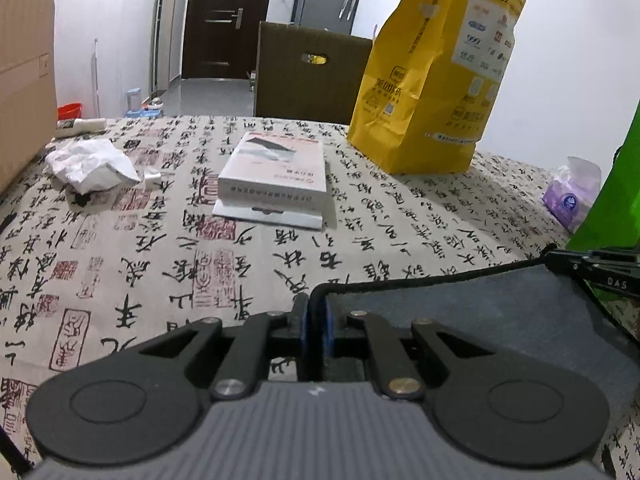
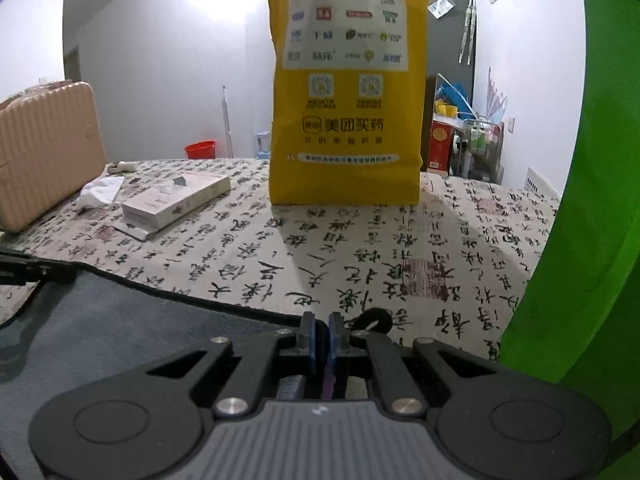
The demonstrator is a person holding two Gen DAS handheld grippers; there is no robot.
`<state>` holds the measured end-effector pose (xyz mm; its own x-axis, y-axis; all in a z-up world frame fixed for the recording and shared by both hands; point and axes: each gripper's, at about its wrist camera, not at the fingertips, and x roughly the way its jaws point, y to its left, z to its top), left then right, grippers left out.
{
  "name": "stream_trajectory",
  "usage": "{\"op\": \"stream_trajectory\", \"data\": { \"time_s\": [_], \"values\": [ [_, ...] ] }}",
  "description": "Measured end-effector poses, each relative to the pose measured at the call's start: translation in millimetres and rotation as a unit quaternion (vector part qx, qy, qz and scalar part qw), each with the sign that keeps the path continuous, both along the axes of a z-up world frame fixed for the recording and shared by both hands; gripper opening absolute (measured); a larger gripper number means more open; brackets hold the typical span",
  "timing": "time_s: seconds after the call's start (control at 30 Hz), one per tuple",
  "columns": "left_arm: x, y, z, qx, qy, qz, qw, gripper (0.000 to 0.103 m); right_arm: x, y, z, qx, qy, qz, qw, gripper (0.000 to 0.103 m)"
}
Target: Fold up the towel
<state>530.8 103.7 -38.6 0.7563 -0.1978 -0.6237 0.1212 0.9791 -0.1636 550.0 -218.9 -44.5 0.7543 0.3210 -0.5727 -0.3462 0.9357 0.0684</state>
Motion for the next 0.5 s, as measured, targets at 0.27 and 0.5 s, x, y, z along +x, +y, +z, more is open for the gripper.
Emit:
{"op": "stream_trajectory", "data": {
  "time_s": [0.27, 0.5],
  "values": [
    [-10, -4, 6, 0.013, -0.002, -0.006, 0.9999, 0.046, -3, -5, 2, 0.008, -0.005, -0.012, 1.000, 0.029],
    [-33, -11, 20, 0.023, -0.011, -0.009, 0.9996, 0.059, -23, -10, 24, 0.017, -0.021, -0.007, 1.000, 0.041]
  ]
}}
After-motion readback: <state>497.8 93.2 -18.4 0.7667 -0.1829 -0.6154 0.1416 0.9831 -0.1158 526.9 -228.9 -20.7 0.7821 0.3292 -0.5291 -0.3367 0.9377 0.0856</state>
